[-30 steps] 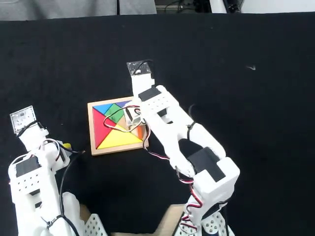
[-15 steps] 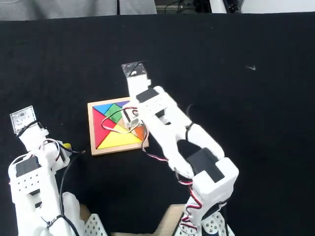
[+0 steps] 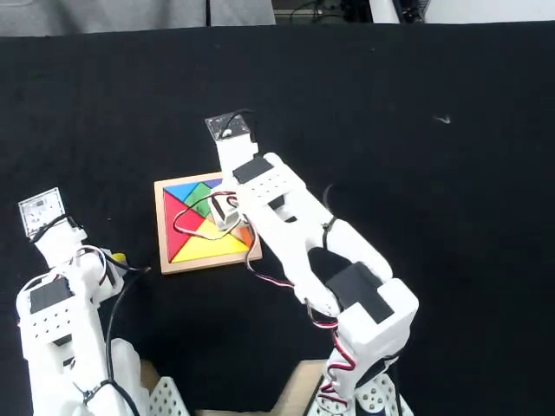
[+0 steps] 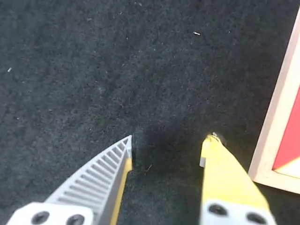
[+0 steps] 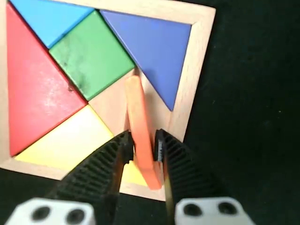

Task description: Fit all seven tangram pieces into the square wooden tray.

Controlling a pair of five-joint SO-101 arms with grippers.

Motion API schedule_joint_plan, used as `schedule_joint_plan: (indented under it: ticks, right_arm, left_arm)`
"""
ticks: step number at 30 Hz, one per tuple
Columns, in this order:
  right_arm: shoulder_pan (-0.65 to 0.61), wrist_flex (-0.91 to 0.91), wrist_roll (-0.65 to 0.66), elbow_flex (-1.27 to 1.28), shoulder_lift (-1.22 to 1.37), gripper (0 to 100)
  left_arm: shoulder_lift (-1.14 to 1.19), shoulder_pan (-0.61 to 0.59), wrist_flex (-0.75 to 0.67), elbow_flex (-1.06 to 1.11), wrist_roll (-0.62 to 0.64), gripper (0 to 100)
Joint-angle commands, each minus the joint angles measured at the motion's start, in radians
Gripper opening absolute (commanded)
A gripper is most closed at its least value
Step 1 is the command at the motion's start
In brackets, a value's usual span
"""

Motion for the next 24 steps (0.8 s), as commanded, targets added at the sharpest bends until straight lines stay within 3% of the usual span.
schedule_joint_plan:
  ticks: [1,12,18,24]
  right_arm:
    - [-0.023,0.025,0.009,-0.064,-0.013,8.2]
    - [-0.08,0.06,0.011,-0.076,-0.077,8.2]
    - [-0.012,0.046,0.012,-0.084,-0.022,8.1]
    - [0.038,0.037,0.069,-0.079,-0.004,1.5]
  left_arm:
    - [-0.014,0.015,-0.017,-0.008,-0.008,24]
    - [-0.014,0.015,-0.017,-0.007,-0.008,24]
    - [-0.014,0.015,-0.017,-0.007,-0.008,24]
    - [-0.014,0.015,-0.017,-0.007,-0.008,24]
